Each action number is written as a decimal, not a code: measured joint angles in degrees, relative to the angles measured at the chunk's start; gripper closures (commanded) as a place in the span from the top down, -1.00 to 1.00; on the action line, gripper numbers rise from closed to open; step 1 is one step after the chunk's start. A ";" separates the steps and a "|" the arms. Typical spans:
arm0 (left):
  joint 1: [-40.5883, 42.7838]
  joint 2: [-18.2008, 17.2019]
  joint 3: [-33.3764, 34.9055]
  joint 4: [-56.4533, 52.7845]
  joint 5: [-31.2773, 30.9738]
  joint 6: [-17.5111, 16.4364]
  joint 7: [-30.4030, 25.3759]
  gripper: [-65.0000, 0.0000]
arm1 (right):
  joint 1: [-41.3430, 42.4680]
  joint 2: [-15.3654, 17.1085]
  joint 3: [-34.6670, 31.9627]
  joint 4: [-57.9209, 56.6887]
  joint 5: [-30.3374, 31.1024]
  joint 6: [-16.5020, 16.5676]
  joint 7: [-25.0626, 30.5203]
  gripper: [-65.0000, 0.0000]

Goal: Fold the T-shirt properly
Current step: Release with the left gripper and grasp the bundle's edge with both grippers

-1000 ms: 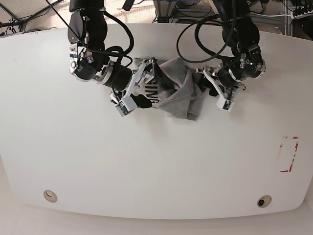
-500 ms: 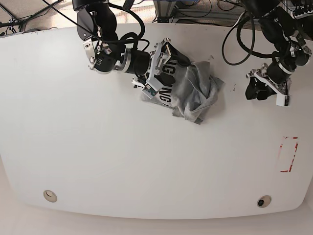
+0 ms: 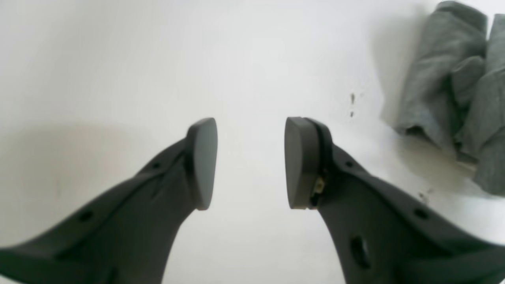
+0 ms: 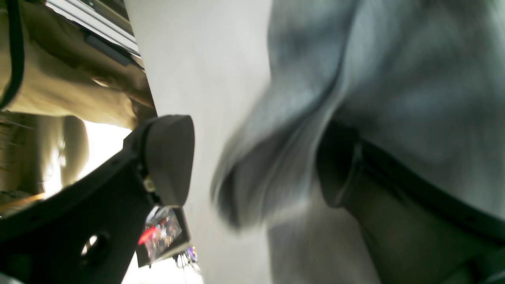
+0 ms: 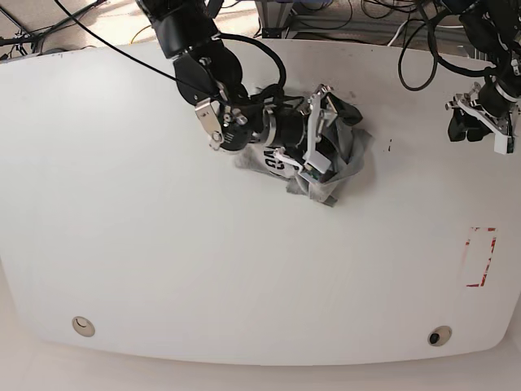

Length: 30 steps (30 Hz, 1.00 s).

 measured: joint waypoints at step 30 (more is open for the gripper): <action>-0.33 5.07 33.97 12.07 27.82 0.04 -6.05 -0.23 | 0.85 7.80 11.93 5.79 1.38 0.79 1.29 -0.44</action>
